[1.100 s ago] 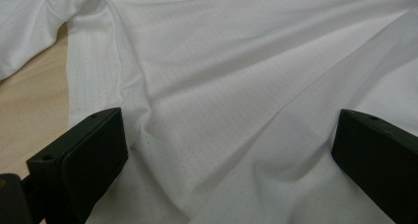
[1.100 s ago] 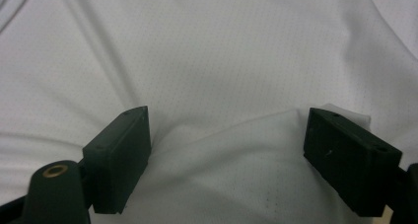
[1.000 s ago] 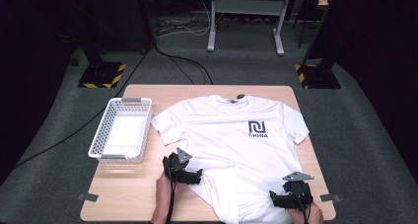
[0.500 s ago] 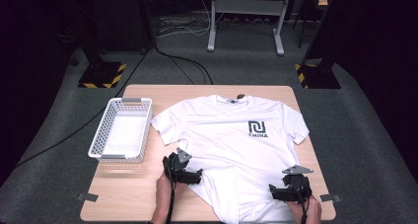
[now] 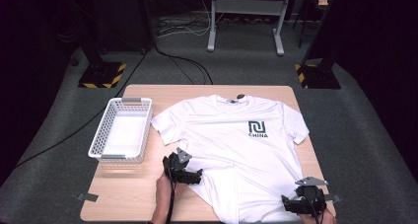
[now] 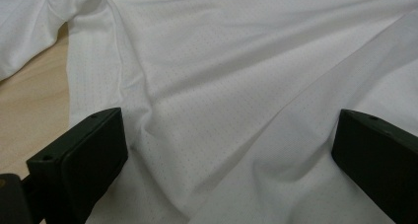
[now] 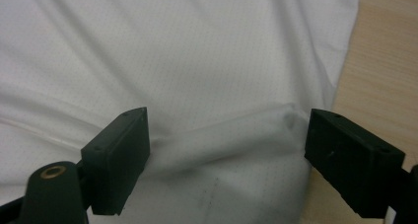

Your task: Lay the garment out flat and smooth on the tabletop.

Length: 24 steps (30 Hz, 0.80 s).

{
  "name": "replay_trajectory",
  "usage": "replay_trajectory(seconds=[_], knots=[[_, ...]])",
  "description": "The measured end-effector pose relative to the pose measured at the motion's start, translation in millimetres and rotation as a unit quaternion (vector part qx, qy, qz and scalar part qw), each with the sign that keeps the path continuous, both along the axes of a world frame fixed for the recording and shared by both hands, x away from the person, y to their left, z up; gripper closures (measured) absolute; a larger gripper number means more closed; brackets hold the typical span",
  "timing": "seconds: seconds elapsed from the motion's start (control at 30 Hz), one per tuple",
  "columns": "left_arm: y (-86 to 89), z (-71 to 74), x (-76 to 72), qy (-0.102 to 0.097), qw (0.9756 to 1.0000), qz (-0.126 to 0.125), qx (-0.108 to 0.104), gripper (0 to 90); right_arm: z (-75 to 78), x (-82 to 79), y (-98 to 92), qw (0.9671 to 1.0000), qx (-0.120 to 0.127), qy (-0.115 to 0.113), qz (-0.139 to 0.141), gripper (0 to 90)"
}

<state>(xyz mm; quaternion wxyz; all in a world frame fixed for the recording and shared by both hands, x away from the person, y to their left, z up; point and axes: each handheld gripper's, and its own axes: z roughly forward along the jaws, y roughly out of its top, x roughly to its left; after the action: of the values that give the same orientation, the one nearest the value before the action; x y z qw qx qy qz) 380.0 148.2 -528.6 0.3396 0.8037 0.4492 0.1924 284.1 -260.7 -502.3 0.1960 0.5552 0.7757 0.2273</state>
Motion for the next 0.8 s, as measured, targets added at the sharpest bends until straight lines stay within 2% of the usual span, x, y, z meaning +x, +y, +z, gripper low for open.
replay_trajectory(seconds=[0.13, 0.23, 0.33, 0.5, 0.6, 0.7, 0.8], knots=[[-0.1, 0.0, 0.0, 0.000, 1.0000, 0.001, -0.001, 0.1, -0.8, 9.6, -2.4, 0.9997, 0.010, -0.020, -0.008, 15.6], [0.0, 0.1, 0.1, 0.000, 1.0000, 0.000, 0.001, 0.1, -5.9, 20.1, -0.7, 0.9999, -0.005, -0.012, -0.011, 14.8], [0.0, 0.1, 0.1, 0.000, 1.0000, 0.000, 0.000, 0.1, -5.1, 16.3, -2.7, 0.9999, -0.003, -0.010, -0.010, 15.6], [-0.1, 0.0, 0.1, 0.000, 1.0000, 0.001, 0.000, 0.1, -4.2, -2.7, -16.2, 0.9997, -0.005, 0.002, -0.024, 14.8], [0.0, 0.1, 0.1, 0.000, 1.0000, 0.000, 0.000, 0.2, -2.2, -8.2, -21.8, 0.9997, 0.005, -0.005, -0.025, 14.6], [0.0, 0.1, 0.1, 0.000, 1.0000, 0.000, 0.000, 0.1, 3.4, -5.0, -22.2, 0.9995, 0.016, -0.018, -0.022, 14.4], [0.0, 0.1, 0.1, 0.000, 1.0000, 0.000, 0.001, 0.1, 7.2, 8.0, -16.8, 0.9993, 0.015, -0.032, -0.014, 14.3]])
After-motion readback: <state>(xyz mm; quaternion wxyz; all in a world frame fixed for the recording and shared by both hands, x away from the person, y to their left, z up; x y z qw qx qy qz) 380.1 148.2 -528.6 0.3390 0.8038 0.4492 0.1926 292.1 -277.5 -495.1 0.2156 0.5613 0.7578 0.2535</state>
